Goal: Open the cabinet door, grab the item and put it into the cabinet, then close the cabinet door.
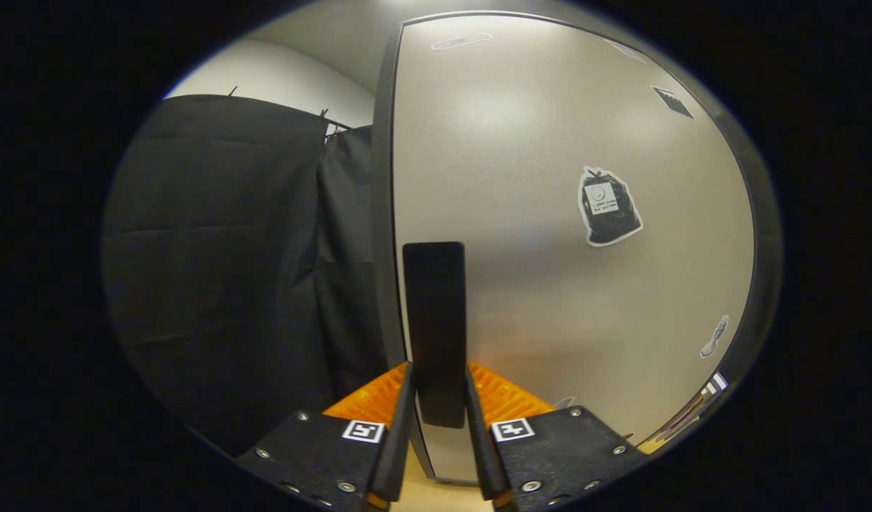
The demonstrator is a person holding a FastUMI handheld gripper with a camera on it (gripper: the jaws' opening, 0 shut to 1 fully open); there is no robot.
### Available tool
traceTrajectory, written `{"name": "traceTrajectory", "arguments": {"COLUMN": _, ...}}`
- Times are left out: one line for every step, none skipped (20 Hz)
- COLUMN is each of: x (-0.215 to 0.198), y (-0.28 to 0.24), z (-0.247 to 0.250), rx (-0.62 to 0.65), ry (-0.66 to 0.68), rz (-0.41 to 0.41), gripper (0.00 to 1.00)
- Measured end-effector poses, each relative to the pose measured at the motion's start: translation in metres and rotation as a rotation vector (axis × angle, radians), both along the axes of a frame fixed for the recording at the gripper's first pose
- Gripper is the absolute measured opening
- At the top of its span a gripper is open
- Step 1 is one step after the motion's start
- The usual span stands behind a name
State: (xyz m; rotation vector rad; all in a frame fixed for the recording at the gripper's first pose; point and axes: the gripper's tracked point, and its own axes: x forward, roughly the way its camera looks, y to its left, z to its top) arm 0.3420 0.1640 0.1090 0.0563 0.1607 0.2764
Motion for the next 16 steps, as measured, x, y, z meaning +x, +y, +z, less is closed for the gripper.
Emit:
{"name": "traceTrajectory", "arguments": {"x": -0.002, "y": 0.001, "z": 0.001, "rx": -0.010, "ry": 0.000, "rz": -0.002, "gripper": 0.36}}
{"name": "traceTrajectory", "arguments": {"x": -0.004, "y": 0.000, "z": 0.001, "rx": -0.021, "ry": -0.009, "rz": -0.002, "gripper": 0.29}}
{"name": "traceTrajectory", "arguments": {"x": -0.004, "y": 0.000, "z": 0.000, "rx": -0.031, "ry": -0.012, "rz": -0.001, "gripper": 0.25}}
{"name": "traceTrajectory", "arguments": {"x": -0.005, "y": 0.000, "z": 0.000, "rx": -0.025, "ry": -0.016, "rz": 0.001, "gripper": 0.23}}
{"name": "traceTrajectory", "arguments": {"x": -0.007, "y": 0.000, "z": 0.000, "rx": -0.021, "ry": -0.014, "rz": 0.007, "gripper": 0.20}}
{"name": "traceTrajectory", "arguments": {"x": -0.010, "y": -0.001, "z": 0.001, "rx": -0.019, "ry": -0.015, "rz": 0.018, "gripper": 0.20}}
{"name": "traceTrajectory", "arguments": {"x": -0.013, "y": -0.001, "z": 0.001, "rx": -0.022, "ry": -0.009, "rz": 0.032, "gripper": 0.19}}
{"name": "traceTrajectory", "arguments": {"x": -0.016, "y": -0.001, "z": 0.001, "rx": -0.021, "ry": -0.006, "rz": 0.047, "gripper": 0.19}}
{"name": "traceTrajectory", "arguments": {"x": -0.019, "y": -0.001, "z": 0.002, "rx": -0.016, "ry": -0.003, "rz": 0.063, "gripper": 0.19}}
{"name": "traceTrajectory", "arguments": {"x": -0.024, "y": -0.001, "z": 0.002, "rx": -0.012, "ry": 0.003, "rz": 0.079, "gripper": 0.19}}
{"name": "traceTrajectory", "arguments": {"x": -0.027, "y": -0.001, "z": 0.003, "rx": -0.011, "ry": 0.005, "rz": 0.093, "gripper": 0.19}}
{"name": "traceTrajectory", "arguments": {"x": -0.030, "y": -0.002, "z": 0.003, "rx": -0.011, "ry": 0.008, "rz": 0.106, "gripper": 0.19}}
{"name": "traceTrajectory", "arguments": {"x": -0.032, "y": -0.004, "z": 0.002, "rx": -0.012, "ry": 0.016, "rz": 0.121, "gripper": 0.19}}
{"name": "traceTrajectory", "arguments": {"x": -0.035, "y": -0.006, "z": 0.002, "rx": -0.008, "ry": 0.022, "rz": 0.136, "gripper": 0.19}}
{"name": "traceTrajectory", "arguments": {"x": -0.038, "y": -0.007, "z": 0.002, "rx": -0.001, "ry": 0.032, "rz": 0.151, "gripper": 0.19}}
{"name": "traceTrajectory", "arguments": {"x": -0.038, "y": -0.007, "z": 0.001, "rx": 0.006, "ry": 0.038, "rz": 0.165, "gripper": 0.19}}
